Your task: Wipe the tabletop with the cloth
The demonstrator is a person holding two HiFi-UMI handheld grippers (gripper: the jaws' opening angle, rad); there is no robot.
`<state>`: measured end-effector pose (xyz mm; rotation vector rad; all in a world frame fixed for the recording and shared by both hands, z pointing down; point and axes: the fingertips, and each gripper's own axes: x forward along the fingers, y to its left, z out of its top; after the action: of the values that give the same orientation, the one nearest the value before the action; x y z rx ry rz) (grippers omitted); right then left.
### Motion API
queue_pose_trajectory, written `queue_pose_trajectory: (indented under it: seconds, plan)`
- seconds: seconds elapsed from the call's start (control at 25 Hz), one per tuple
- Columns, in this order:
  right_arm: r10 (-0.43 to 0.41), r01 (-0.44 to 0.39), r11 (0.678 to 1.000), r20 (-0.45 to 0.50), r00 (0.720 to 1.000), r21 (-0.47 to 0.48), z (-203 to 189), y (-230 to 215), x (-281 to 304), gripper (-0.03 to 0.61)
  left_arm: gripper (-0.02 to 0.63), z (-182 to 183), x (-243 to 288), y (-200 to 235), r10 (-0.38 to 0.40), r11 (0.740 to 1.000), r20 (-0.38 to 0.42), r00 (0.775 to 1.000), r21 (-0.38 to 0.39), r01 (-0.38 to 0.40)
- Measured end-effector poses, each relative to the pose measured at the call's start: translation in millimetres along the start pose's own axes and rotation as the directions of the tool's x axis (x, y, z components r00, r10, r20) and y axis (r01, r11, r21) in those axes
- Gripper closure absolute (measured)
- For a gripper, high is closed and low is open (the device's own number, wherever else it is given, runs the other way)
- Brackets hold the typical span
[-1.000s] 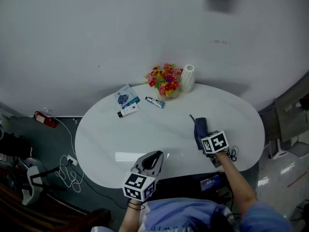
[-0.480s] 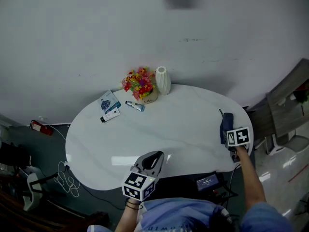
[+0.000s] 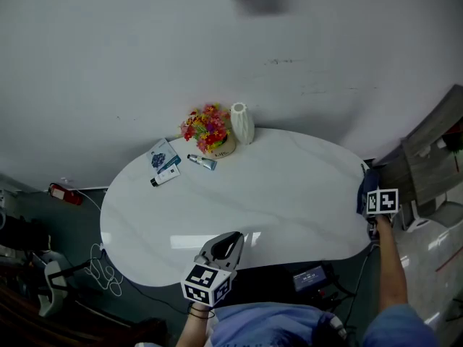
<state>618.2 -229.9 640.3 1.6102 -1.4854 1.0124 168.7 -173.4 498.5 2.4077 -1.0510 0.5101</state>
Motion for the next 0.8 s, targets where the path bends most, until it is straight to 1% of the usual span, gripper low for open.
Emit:
queue_pose_trajectory:
  seconds: [0.08, 0.2, 0.4, 0.6, 0.8]
  plan:
    - [-0.007, 0.007, 1.0, 0.001, 1.0, 0.009, -1, -3, 2, 0.517, 0.595, -6, -3, 3, 0.011, 1.0, -0.009, 1.0, -0.009, -0.011]
    - [-0.005, 0.005, 1.0, 0.006, 1.0, 0.006, 0, 3, 4, 0.517, 0.594, -12, -10, 11, 0.031, 0.999, -0.014, 0.999, -0.02, -0.031]
    - [0.027, -0.026, 1.0, 0.057, 0.998, -0.018, 12, 38, -9, 0.517, 0.595, -18, -29, 26, 0.054, 0.998, -0.003, 0.999, -0.038, -0.054]
    - [0.087, -0.081, 0.995, 0.101, 0.991, -0.057, 21, 101, -31, 0.517, 0.595, -20, -57, 48, 0.066, 0.997, 0.022, 0.998, -0.046, -0.065]
    - [0.16, -0.15, 0.984, 0.115, 0.98, -0.093, 16, 187, -51, 0.517, 0.594, -26, -99, 83, 0.097, 0.994, 0.048, 0.994, -0.058, -0.095]
